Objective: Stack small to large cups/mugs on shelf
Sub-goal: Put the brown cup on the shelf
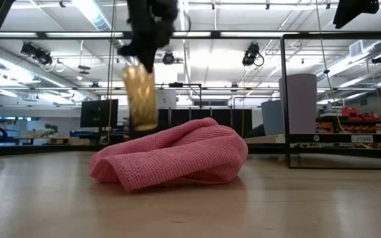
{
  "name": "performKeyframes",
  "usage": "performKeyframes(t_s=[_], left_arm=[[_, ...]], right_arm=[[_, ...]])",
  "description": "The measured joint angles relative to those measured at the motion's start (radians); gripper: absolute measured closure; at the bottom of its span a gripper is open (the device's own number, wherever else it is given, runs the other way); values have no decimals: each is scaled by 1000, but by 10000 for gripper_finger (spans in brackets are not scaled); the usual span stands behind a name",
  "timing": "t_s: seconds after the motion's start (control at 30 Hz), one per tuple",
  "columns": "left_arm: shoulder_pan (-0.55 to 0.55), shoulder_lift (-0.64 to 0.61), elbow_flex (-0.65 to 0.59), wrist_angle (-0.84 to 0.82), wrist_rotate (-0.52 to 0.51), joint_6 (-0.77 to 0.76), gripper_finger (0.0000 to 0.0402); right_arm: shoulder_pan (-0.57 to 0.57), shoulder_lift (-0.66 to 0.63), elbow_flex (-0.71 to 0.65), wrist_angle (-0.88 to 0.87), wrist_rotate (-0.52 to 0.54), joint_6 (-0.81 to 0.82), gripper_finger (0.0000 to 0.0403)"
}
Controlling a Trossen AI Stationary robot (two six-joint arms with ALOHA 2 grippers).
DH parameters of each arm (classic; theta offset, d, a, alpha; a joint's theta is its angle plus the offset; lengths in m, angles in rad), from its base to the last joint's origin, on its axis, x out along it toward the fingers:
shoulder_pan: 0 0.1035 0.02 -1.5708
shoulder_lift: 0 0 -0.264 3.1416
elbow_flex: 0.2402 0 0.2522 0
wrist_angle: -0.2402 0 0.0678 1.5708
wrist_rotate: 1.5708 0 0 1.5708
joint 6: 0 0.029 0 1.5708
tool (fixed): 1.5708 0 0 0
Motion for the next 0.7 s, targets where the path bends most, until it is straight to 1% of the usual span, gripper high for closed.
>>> performKeyframes(t_s=[0.1, 0.23, 0.37, 0.47, 0.57, 0.7], left_arm=[[-58, -1, 136, -29, 1, -1, 390], [-142, -1, 307, -29, 1, -28, 390], [-225, -1, 436, -25, -7, -54, 390], [-283, 1, 485, -16, -19, -68, 390], [-334, 3, 480, 23, -26, -85, 390], [-390, 26, 480, 26, -29, -87, 390]], right_arm=[[0, 0, 0, 0, 0, -8, 302], [0, 0, 0, 0, 0, -19, 302], [0, 0, 0, 1, 0, -24, 302], [0, 0, 0, 1, 0, -26, 302], [0, 0, 0, 1, 0, -26, 302], [0, 5, 0, 1, 0, -27, 302]])
